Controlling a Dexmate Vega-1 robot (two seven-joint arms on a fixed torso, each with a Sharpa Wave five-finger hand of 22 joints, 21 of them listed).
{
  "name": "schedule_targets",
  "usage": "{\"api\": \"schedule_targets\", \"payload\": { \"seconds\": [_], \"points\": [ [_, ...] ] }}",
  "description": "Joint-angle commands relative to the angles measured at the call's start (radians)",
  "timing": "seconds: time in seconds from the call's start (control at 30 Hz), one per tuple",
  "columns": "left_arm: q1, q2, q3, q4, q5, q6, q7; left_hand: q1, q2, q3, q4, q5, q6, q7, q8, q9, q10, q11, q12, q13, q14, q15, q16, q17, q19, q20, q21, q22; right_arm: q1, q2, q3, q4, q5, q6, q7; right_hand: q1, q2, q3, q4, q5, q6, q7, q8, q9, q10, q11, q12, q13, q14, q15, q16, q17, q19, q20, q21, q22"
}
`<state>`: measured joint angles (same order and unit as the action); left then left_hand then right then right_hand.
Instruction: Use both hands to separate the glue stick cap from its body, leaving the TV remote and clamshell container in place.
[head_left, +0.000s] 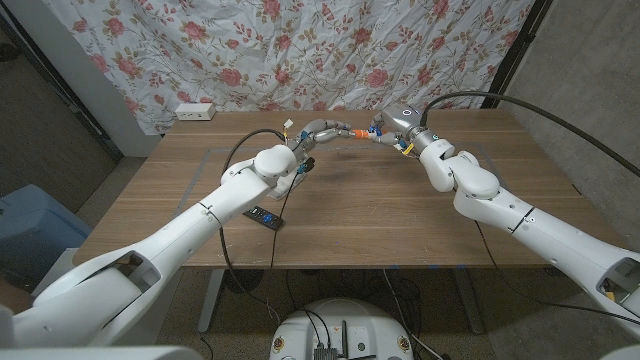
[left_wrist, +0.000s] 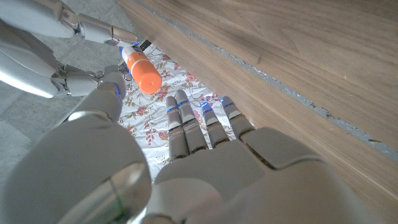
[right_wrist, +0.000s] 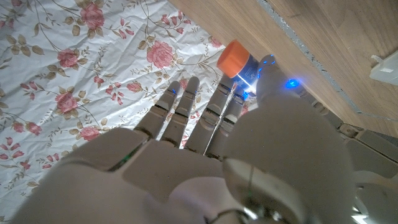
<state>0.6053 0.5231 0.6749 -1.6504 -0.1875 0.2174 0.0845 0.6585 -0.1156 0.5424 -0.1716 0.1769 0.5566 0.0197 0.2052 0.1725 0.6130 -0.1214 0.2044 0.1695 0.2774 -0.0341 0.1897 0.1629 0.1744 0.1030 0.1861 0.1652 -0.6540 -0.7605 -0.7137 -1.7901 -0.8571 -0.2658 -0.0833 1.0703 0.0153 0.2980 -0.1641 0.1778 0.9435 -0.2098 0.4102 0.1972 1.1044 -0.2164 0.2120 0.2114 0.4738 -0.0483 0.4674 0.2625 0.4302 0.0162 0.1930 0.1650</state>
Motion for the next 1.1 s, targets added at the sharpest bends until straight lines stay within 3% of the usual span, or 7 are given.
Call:
{"api": "schedule_targets", "payload": {
  "seconds": [0.03,0.17,0.5,0.97,1.1],
  "points": [
    [-0.013,-0.028,0.004,0.035,0.009,-0.012,0.021,0.019,0.004,-0.006,-0.001,0.006,0.027,-0.008,0.006,0.001,0.026,-0.006,0.009,0.001,0.018,-0.006,0.007,0.003,0.019,-0.003,0.007,0.001,0.017,0.008,-0.009,0.020,0.004,0.014,-0.007,0.013,0.016,0.001,0.006,0.006,0.031,-0.016,0.005,0.004,0.010,-0.005,0.002,0.004,0.005,-0.130,0.000,0.002,0.002,-0.005,-0.004,0.003],
    [-0.020,-0.037,0.009,0.052,0.012,-0.023,0.020,0.023,0.007,-0.006,-0.001,0.006,0.028,-0.012,0.003,0.001,0.026,-0.006,0.006,0.001,0.020,-0.004,0.005,0.002,0.022,-0.004,0.006,0.001,0.018,0.009,-0.010,0.020,0.005,0.013,-0.008,0.012,0.016,0.001,0.007,0.006,0.032,-0.016,0.005,0.004,0.010,-0.004,0.002,0.004,0.006,-0.129,0.000,0.002,0.002,-0.005,-0.004,0.003],
    [-0.017,-0.046,0.012,0.048,0.026,-0.021,0.042,0.061,0.020,-0.012,-0.003,0.006,0.134,-0.053,0.009,0.001,0.120,-0.038,0.007,0.001,0.065,-0.028,0.005,0.002,0.047,-0.013,0.005,0.002,0.014,0.008,-0.010,0.013,0.003,0.006,-0.013,0.012,0.017,0.003,0.007,0.007,0.034,-0.016,0.004,0.005,0.010,-0.004,0.001,0.004,0.007,-0.129,-0.005,-0.001,0.002,-0.005,-0.004,0.003],
    [0.003,-0.047,0.007,0.014,0.034,0.008,0.077,0.087,0.019,-0.020,-0.004,0.006,0.196,-0.056,0.007,0.001,0.191,-0.051,0.008,0.001,0.104,-0.036,0.006,0.001,0.072,-0.029,0.006,0.002,0.008,0.008,-0.008,0.008,-0.001,0.001,-0.026,0.009,0.016,0.005,0.007,0.008,0.034,-0.017,0.001,0.004,0.009,-0.004,-0.001,0.004,0.010,-0.129,-0.010,-0.003,0.003,-0.005,-0.004,0.003],
    [0.006,-0.051,0.007,0.010,0.039,0.012,0.090,0.101,0.015,-0.026,-0.005,0.006,0.248,-0.058,0.012,0.002,0.230,-0.058,0.007,0.002,0.122,-0.045,0.005,0.001,0.080,-0.047,0.005,0.002,0.007,0.007,-0.008,0.004,-0.003,-0.003,-0.023,0.009,0.016,0.005,0.007,0.008,0.034,-0.016,0.000,0.004,0.009,-0.004,-0.001,0.004,0.010,-0.129,-0.010,-0.002,0.002,-0.005,-0.004,0.003]
  ]
}}
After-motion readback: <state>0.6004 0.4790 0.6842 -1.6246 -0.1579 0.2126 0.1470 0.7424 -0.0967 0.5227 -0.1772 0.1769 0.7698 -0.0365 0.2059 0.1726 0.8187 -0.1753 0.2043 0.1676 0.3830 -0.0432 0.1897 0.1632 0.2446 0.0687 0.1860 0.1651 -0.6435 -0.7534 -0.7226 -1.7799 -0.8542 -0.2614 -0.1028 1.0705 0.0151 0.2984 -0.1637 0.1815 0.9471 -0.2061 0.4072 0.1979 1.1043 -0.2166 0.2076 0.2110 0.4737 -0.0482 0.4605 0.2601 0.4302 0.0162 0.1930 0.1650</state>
